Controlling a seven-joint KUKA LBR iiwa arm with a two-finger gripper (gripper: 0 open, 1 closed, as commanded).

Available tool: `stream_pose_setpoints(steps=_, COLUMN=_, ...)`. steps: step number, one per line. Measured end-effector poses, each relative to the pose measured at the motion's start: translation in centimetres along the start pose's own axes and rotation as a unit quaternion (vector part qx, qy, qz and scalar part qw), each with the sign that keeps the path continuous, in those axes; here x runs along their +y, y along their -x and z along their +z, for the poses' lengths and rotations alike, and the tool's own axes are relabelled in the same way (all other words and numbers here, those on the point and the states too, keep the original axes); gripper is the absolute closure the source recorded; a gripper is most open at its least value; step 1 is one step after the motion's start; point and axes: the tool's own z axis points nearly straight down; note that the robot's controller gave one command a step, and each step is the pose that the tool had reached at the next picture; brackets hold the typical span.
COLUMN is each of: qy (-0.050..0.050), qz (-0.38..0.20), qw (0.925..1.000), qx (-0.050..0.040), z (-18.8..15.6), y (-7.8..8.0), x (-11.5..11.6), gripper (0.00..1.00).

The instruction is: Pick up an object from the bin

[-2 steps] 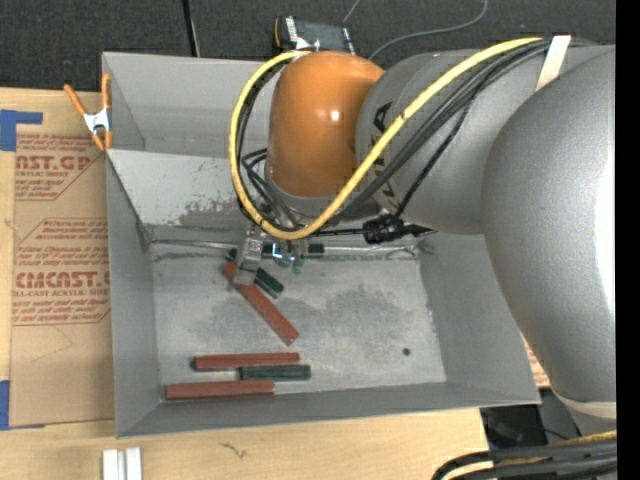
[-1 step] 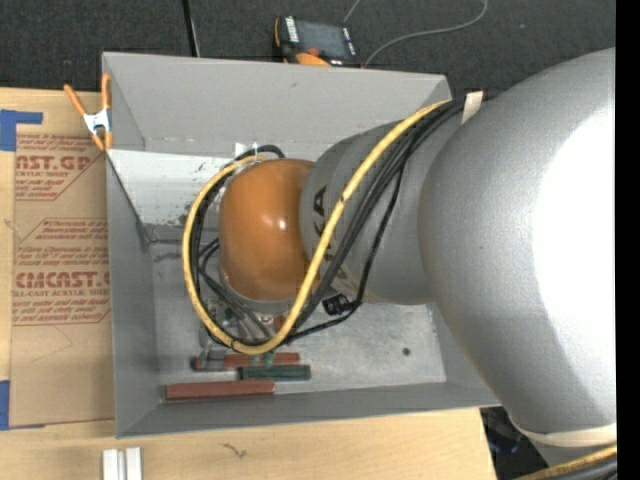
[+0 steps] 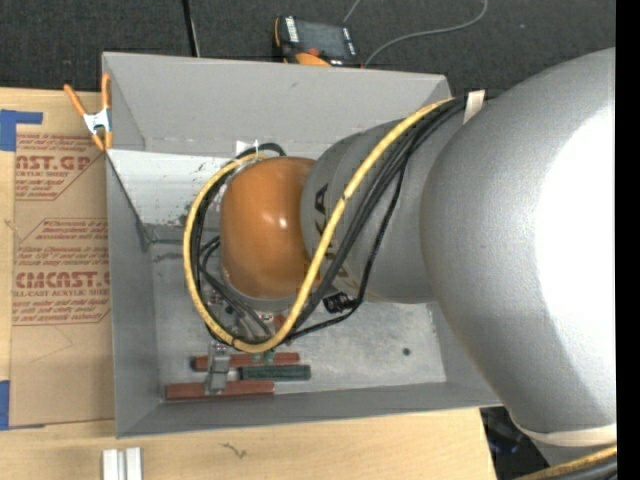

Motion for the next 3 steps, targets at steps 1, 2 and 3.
stream_pose_setpoints(steps=1, qy=-0.001, qz=-0.032, qw=0.9995, qx=0.0002, z=7.5, y=0.5, x=-5.2, gripper=0.0)
stream_pose_setpoints(steps=2, qy=0.001, qz=-0.034, qw=0.9994, qx=-0.0019, z=6.9, y=0.6, x=-4.9, gripper=1.0)
stream_pose_setpoints(steps=3, qy=0.002, qz=-0.065, qw=0.9979, qx=-0.0052, z=-4.9, y=2.2, x=-1.0, gripper=1.0)
